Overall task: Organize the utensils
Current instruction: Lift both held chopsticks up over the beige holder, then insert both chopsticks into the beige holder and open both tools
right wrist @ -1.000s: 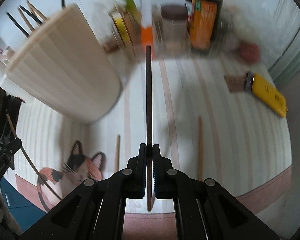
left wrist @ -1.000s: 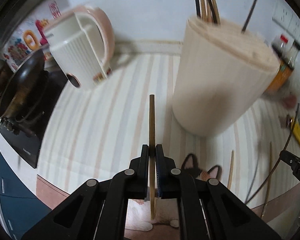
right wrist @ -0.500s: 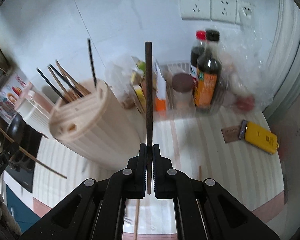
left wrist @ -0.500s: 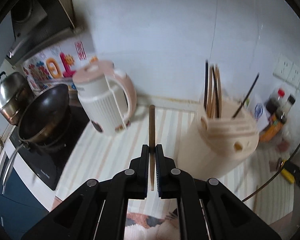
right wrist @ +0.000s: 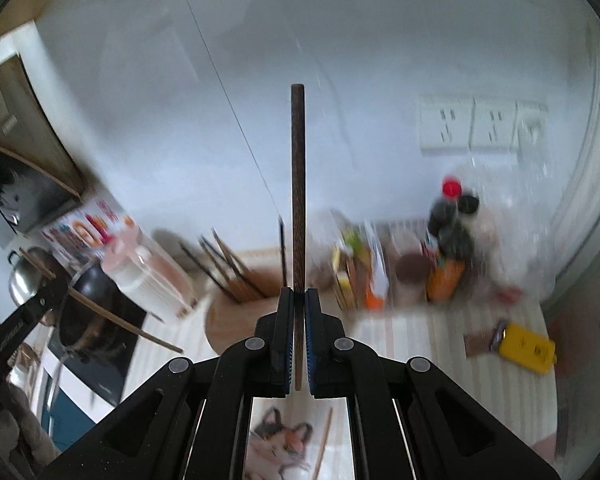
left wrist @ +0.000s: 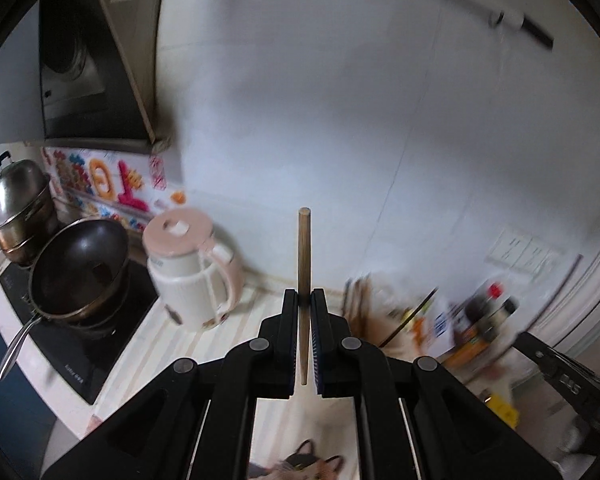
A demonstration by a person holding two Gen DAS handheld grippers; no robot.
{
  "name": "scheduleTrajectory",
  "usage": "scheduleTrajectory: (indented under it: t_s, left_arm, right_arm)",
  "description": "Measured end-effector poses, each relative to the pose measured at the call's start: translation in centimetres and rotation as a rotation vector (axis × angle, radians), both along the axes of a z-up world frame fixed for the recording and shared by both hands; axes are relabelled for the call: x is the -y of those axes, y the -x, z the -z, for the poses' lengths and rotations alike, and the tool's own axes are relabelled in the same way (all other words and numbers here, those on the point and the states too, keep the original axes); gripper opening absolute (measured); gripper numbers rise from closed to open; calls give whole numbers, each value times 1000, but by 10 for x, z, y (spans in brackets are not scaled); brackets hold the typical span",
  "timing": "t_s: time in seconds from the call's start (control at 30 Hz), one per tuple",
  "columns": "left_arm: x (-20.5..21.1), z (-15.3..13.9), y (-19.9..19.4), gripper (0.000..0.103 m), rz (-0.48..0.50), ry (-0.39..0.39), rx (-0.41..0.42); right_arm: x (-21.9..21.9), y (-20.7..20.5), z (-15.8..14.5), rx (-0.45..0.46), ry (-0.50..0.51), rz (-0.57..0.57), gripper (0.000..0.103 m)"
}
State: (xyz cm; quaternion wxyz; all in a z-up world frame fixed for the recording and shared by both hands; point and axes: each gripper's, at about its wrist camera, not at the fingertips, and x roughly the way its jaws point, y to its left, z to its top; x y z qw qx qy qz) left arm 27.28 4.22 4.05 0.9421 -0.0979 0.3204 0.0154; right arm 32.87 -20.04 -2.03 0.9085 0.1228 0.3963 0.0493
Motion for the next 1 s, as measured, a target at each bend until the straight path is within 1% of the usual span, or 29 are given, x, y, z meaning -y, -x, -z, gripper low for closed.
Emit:
scheduleTrajectory:
  t_s: [0.07, 0.13, 0.27, 0.37, 0.43, 0.57, 0.73, 0.8, 0.83, 0.9, 0.93, 0.97, 1.0]
  left_arm:
    - [5, -12, -6, 4, 15, 11, 26]
    - [13, -21, -14, 4, 34, 20, 39]
    - [26, -21, -38, 4, 51, 17, 34]
    - [33, -9, -60, 4, 66, 25, 13]
    - [35, 4, -75, 4, 76, 40, -15]
    - [39, 32, -98, 4, 86, 43, -92]
    - [44, 55, -112, 4, 116, 38, -169]
    - [49, 60, -117, 6, 135, 26, -210]
    - [49, 63, -118, 6, 130, 16, -228]
    - [50, 63, -116, 9, 125, 9, -236]
    - [48, 60, -112, 9, 121, 16, -234]
    - [47, 59, -111, 11, 115, 11, -230]
    - [46, 55, -109, 20, 107, -1, -222]
  right_arm:
    - [0, -13, -16, 38, -6, 0, 5]
    - [-1, -25, -25, 64, -9, 3, 5]
    - [-7, -53, -26, 76, -13, 2, 5]
    - [-12, -74, -15, 62, -26, 4, 5]
    - [-16, -88, -2, 45, -37, 7, 5]
    - [-20, -106, 21, 9, -33, 9, 5]
    - [-21, -122, 51, -53, -27, -8, 5]
    - [-23, -129, 63, -101, -41, -44, 5]
    - [-24, -132, 68, -126, -51, -59, 6]
    - [-24, -135, 76, -165, -70, -84, 7]
    - [-22, -135, 77, -172, -79, -88, 12]
    - [-19, -133, 77, -169, -90, -87, 22]
    - [-15, -130, 76, -164, -90, -80, 27]
